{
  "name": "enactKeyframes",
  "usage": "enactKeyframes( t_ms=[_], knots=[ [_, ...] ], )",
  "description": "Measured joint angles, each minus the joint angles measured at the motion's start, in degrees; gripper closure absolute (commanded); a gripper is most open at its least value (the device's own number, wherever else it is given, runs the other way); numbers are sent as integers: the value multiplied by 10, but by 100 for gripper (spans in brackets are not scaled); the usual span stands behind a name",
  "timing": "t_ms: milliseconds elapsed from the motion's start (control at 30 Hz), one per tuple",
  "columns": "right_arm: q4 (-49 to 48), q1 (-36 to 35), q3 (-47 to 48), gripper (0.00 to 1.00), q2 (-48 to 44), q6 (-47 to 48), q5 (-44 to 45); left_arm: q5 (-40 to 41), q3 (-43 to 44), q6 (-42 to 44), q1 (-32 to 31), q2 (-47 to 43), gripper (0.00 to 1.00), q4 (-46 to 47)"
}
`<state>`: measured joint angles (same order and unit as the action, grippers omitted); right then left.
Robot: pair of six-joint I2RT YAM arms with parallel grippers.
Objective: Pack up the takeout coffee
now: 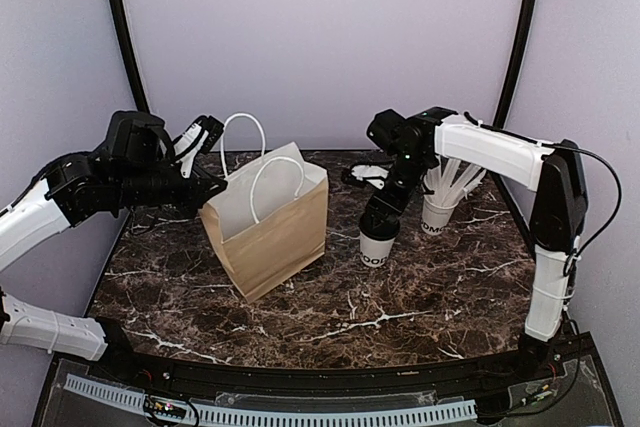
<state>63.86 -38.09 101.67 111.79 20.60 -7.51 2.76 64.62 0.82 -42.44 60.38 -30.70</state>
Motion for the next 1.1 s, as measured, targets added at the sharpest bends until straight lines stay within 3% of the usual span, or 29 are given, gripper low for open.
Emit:
enactKeyframes(
  t_ms=[333, 567, 833, 900, 1000, 1100],
  knots=[
    [22, -85, -31, 19, -30, 51, -7, -11, -3, -1, 40, -1, 99, -3],
    [19, -90, -49, 15, -33, 62, -3, -18, -4, -1, 47, 0, 98, -3],
    [19, -90, -50, 28, -35, 66, -3, -19, -4, -1, 50, 1, 94, -3],
    [20, -90, -50, 30, -35, 65, -2, -19, -4, -1, 50, 2, 89, -3],
    [23, -90, -48, 33, -37, 67, 3, -28, -4, -4, 53, 6, 66, 0],
    [24, -90, -37, 36, -45, 75, 14, -37, -3, -4, 56, 16, 54, 2]
  ],
)
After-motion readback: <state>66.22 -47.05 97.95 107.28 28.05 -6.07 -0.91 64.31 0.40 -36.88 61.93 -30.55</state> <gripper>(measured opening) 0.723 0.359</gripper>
